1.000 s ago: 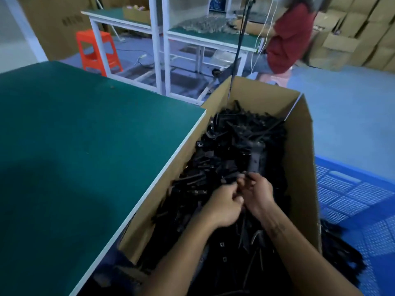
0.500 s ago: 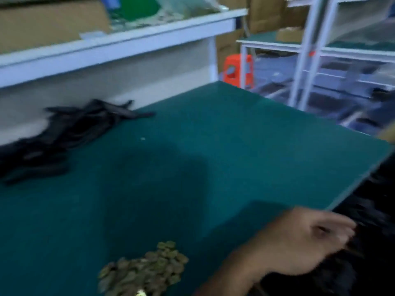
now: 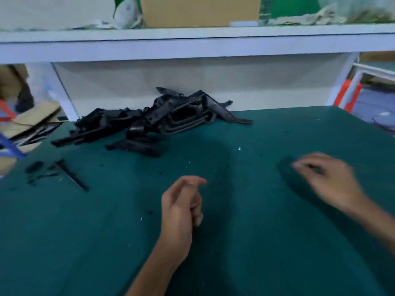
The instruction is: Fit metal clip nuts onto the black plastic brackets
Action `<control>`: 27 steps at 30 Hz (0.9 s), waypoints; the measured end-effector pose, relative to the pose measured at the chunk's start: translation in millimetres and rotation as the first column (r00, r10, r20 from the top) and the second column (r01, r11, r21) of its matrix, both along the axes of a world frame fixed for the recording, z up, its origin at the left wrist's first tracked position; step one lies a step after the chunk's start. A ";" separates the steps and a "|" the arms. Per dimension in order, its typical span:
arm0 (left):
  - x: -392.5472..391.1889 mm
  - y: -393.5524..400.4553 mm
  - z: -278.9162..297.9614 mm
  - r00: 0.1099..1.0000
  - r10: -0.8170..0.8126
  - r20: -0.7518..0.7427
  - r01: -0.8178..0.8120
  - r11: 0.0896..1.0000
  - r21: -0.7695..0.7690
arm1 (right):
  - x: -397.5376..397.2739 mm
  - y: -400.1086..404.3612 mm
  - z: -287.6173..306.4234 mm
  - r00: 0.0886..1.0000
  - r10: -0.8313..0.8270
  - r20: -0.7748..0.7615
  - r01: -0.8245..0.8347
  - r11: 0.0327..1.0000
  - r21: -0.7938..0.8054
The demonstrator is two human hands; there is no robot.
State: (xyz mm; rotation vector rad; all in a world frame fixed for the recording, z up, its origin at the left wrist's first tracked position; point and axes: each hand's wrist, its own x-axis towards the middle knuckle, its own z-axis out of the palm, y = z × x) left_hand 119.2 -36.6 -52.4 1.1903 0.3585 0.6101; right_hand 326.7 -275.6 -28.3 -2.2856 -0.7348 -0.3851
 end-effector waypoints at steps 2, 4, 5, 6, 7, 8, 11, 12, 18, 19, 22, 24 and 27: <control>3.0 -2.4 0.6 0.998 -0.048 -0.037 0.049 0.998 0.045 | 47.3 75.4 2.0 0.999 0.029 -0.040 -0.032 0.997 -0.073; 7.0 -1.8 1.9 0.994 -0.062 -0.086 0.066 0.996 0.053 | 93.6 134.2 -4.2 0.997 -0.002 -0.083 -0.004 0.997 -0.078; 10.5 -0.9 2.2 0.991 -0.070 -0.113 0.078 0.994 0.076 | 115.4 156.6 -5.2 0.995 -0.050 -0.089 0.045 0.997 -0.062; 13.4 0.8 1.6 0.987 -0.075 -0.140 0.090 0.990 0.108 | 135.1 178.0 -2.1 0.987 -0.101 -0.127 0.095 0.994 -0.051; 15.9 1.9 0.2 0.985 -0.069 -0.159 0.092 0.986 0.142 | 152.5 197.6 0.3 0.977 -0.139 -0.161 0.133 0.990 -0.046; 18.0 2.7 -1.0 0.982 -0.050 -0.184 0.084 0.979 0.184 | 168.0 214.8 0.4 0.966 -0.155 -0.208 0.144 0.987 -0.067; 21.8 3.5 -3.2 0.963 0.059 -0.263 0.048 0.923 0.383 | 199.5 253.5 -8.7 0.956 -0.140 -0.257 0.081 0.970 -0.227; 22.7 3.5 -5.4 0.950 0.101 -0.297 0.046 0.892 0.450 | 202.9 263.7 -10.7 0.965 -0.132 -0.228 0.070 0.963 -0.259; 22.1 1.0 -0.2 0.913 0.092 -0.397 0.098 0.896 0.433 | 198.9 263.5 1.4 0.986 -0.078 -0.147 0.054 0.986 -0.161; 20.9 2.5 3.8 0.926 0.069 -0.372 0.094 0.910 0.404 | 195.1 254.2 8.3 0.983 -0.062 -0.172 0.041 0.991 -0.124; 19.7 8.2 3.8 0.958 -0.004 -0.287 0.104 0.936 0.336 | 171.2 222.8 33.3 0.967 -0.028 -0.252 0.045 0.997 0.060; 18.0 8.3 0.4 0.970 -0.024 -0.242 0.102 0.943 0.316 | 141.0 197.4 49.9 0.950 0.010 -0.314 0.067 0.970 0.235; 13.4 4.7 2.6 0.975 -0.095 -0.200 0.149 0.951 0.272 | 76.3 155.2 52.5 0.998 -0.054 -0.009 0.055 0.976 0.209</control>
